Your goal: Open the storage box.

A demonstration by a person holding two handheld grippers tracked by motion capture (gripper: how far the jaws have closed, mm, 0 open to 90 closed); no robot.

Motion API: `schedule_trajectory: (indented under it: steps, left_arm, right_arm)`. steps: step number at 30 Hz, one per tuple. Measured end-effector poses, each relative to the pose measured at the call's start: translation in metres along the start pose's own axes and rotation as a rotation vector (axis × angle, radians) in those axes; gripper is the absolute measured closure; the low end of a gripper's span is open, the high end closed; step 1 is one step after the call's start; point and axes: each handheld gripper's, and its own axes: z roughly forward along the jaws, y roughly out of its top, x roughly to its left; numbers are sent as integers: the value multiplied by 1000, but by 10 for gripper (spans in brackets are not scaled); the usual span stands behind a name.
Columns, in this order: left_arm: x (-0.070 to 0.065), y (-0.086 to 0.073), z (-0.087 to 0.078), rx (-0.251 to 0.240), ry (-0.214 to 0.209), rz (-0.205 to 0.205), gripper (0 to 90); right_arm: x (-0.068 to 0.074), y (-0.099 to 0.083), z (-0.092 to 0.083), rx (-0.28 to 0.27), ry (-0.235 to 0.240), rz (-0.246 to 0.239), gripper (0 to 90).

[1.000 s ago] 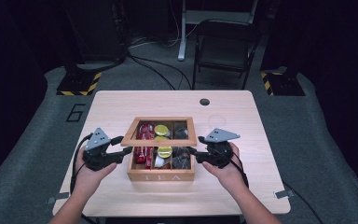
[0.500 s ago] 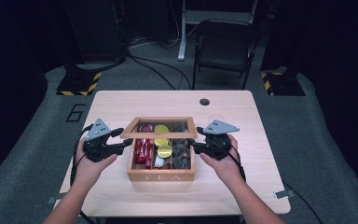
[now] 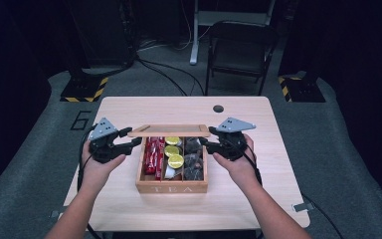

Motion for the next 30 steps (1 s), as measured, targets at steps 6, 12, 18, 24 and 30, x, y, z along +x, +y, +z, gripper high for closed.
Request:
schedule_trajectory:
  steps: [6,12,18,24,30]
  left_arm:
    - [3,-1,10,11,31,5,479]
    - [10,-5,23,22,55,-4,513]
    - [15,-5,26,6,59,-20,578]
    - [13,-5,27,-2,81,-15,592]
    - [13,-6,27,-3,83,-20,593]
  right_arm:
    - [-3,5,1,-3,-5,0,496]
    - [-6,9,2,-4,-8,8,497]
    - [-7,11,3,-1,-4,-1,498]
    - [-8,14,4,-7,-9,0,500]
    - [-8,13,3,-3,1,3,500]
